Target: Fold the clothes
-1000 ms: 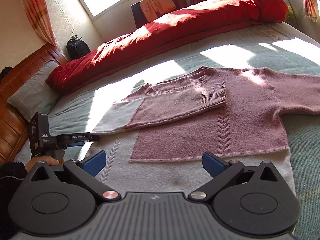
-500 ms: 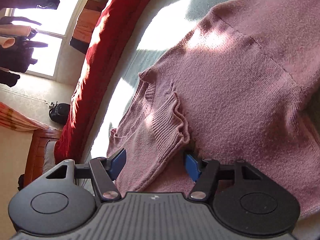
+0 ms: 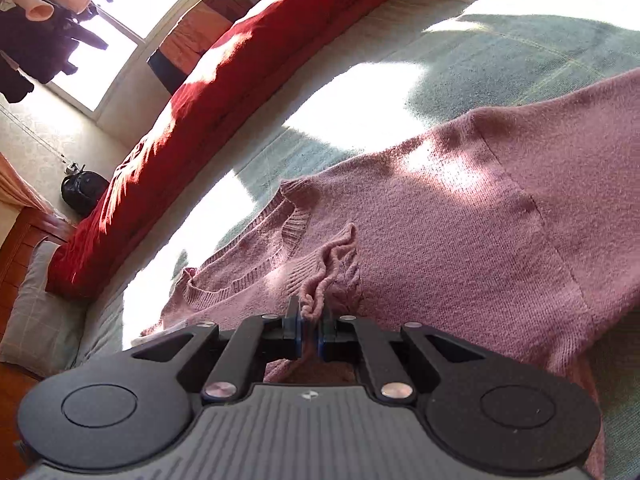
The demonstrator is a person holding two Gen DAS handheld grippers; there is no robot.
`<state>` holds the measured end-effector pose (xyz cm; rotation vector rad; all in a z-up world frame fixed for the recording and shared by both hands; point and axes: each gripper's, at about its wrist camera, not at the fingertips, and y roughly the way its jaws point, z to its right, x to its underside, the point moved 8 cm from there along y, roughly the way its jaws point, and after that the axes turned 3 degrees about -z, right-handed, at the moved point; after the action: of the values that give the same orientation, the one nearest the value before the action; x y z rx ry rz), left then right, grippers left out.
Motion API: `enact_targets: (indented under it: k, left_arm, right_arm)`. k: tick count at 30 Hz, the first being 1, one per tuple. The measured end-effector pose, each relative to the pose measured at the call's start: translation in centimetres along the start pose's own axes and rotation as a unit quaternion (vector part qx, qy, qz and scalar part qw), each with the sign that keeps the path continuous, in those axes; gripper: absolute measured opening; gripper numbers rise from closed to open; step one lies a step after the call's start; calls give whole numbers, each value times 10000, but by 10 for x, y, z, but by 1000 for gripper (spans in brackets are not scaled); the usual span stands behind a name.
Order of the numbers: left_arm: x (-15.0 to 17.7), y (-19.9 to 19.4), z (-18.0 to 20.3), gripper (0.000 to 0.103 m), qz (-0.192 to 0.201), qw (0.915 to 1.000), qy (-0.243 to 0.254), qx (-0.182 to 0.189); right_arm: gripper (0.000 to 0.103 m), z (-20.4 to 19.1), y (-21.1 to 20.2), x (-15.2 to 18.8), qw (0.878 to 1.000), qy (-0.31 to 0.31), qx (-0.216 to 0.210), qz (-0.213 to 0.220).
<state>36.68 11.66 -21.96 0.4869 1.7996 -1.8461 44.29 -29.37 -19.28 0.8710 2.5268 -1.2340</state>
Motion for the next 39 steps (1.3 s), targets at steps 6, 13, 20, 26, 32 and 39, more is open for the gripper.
enact_targets:
  k: [6,13,20,26,32,39]
  left_arm:
    - [-1,-2,0,86,-31,10000,-19,12]
    - [-7,-43,8,80,-52,9988,340,340]
    - [-71,-54,44,80,252,9888,93,1467]
    - [-96,20,63,80,34,9856,-245,1674]
    - [-81,57,33,79,-171,9938,-387,1028]
    - [-112,22,35,78,352,9839,-606,1644]
  right_arm:
    - [9,13,7,12,9996,232,109,-143]
    - [30,6,-33,6,9981,-155,520,283]
    - [36,-38,-43,34,9979,-643,59,-67]
    - [42,-73,-46,77,9910,-1261,-134,-419]
    - [47,-69,-50,93,9898,-1299,-201,-558]
    - [51,-67,-47,91,9908,-1206,-273,-544]
